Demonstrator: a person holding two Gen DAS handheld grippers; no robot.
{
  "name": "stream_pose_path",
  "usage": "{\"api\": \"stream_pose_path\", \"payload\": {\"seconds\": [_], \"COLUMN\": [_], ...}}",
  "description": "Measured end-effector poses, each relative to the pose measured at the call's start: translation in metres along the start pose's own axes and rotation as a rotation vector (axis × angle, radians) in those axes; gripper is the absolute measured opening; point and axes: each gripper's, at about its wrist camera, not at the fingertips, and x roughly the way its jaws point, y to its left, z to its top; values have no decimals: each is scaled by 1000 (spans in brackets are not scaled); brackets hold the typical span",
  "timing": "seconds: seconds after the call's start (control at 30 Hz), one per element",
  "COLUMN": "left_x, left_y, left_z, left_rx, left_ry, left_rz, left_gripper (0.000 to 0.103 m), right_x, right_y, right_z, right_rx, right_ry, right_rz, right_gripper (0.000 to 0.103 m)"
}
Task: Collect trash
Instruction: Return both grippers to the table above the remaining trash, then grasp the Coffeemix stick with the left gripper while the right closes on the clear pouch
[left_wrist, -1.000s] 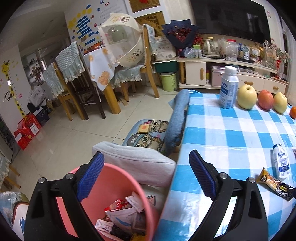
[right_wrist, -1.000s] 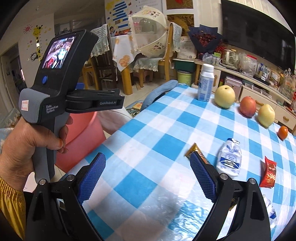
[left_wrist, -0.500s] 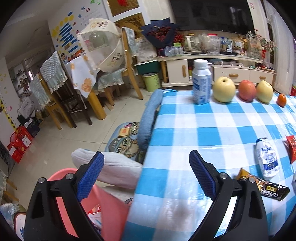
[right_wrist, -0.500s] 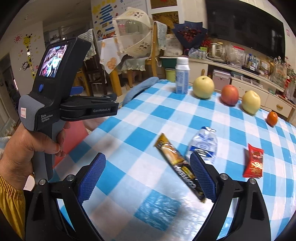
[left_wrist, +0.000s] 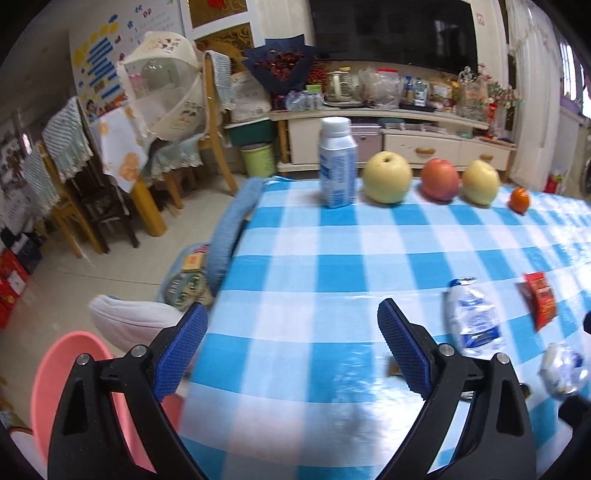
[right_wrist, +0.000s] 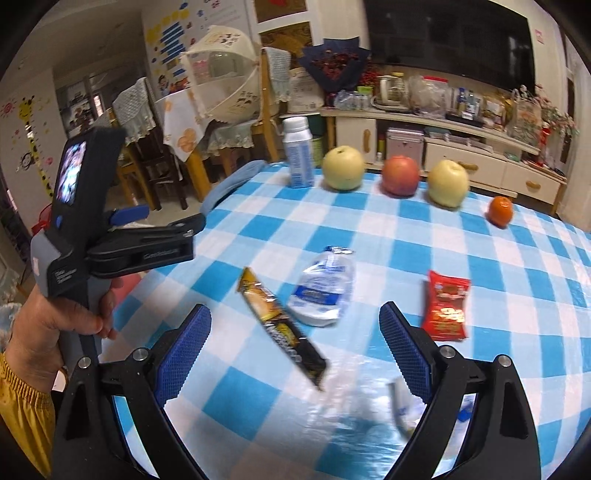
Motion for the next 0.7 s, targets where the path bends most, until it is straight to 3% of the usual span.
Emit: {"api": "stream_pose_path", "payload": {"seconds": [0.23,0.43,0.53,0.7], "left_x": [4,11,15,30], "left_y": [-18,-34,-45,-54], "left_z": [-4,-13,-19,-34], "left_rx": [-50,-154,-159,-229], "left_ry": [41,118,157,285], "left_rz": [-149,-366,-408,-469], "left_gripper": [94,94,93,93], "right_x": [-13,-15,-12,0], "right_y": [-46,-94,-117,-129], "right_z": [4,0,-7,-22], "right_rx": [55,134,188,227], "right_ry": [-7,35,79,169], "right_rz": [-78,-158,-169,-125], "right_gripper": [92,92,92,92]}}
